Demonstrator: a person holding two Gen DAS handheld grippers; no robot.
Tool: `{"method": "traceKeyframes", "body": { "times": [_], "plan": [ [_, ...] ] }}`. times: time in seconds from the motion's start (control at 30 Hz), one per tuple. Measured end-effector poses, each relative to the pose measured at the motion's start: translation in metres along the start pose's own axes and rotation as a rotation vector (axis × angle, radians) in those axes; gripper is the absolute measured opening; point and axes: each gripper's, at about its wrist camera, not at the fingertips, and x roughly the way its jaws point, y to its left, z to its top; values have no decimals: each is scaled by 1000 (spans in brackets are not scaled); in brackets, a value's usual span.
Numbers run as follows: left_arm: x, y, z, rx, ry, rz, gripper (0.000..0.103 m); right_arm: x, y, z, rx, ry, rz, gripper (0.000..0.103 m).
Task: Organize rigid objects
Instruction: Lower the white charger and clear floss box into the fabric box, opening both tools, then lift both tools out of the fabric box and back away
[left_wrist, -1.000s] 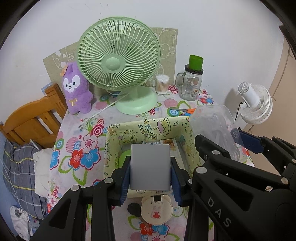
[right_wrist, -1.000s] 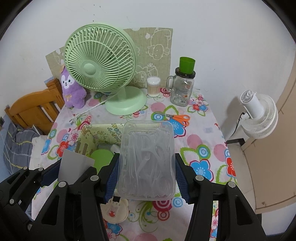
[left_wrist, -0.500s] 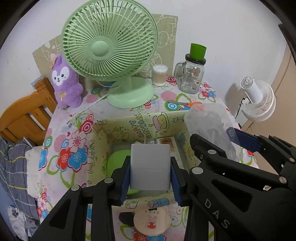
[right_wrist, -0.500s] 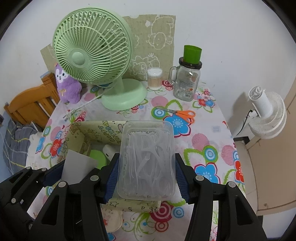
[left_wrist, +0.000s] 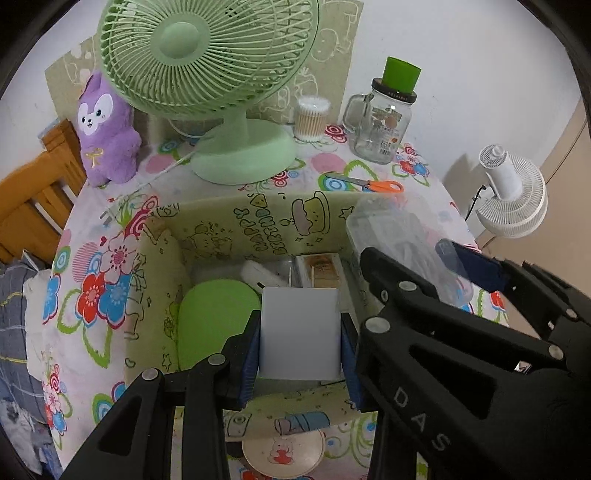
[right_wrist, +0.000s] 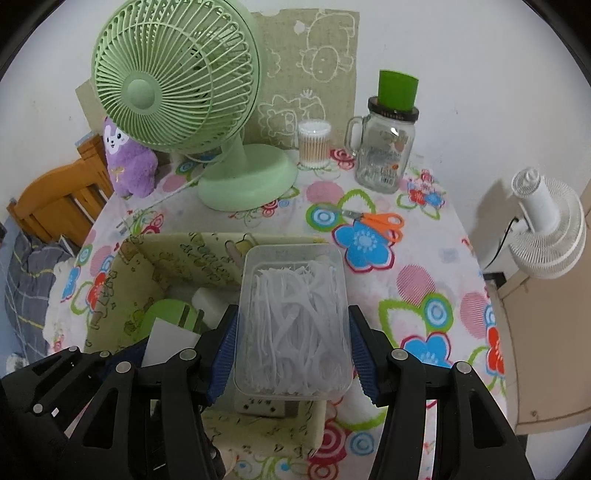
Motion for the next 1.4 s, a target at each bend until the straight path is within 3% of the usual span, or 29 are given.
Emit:
{"method": "traceKeyframes", "body": {
  "times": [0.1,0.17,0.47,0.57,0.63,0.7,0.77,0.97,1.4],
  "plan": [
    [0,0,1,4,-12,16,44,2,0,2,-10,-6,0,59],
    [1,1,2,1,-7,17,56,4,1,3,-15,-12,-3,59],
    [2,12,4,-7,-15,47,77,11,12,9,-23,-17,46,60],
    [1,16,5,-2,-16,68,80,15,15,10,-9,0,70,61],
    [1,18,5,3,-16,78,82,15,18,10,-7,-5,67,68],
    [0,20,4,8,-17,85,84,13,20,10,-7,-23,58,85],
    [-2,20,4,14,-24,90,85,10,21,9,-8,-35,51,88],
    [-12,18,3,38,-35,89,91,-2,20,8,3,-29,36,96],
    [-48,12,-7,61,-87,96,95,-43,24,-3,35,-57,-7,96]
  ]
}}
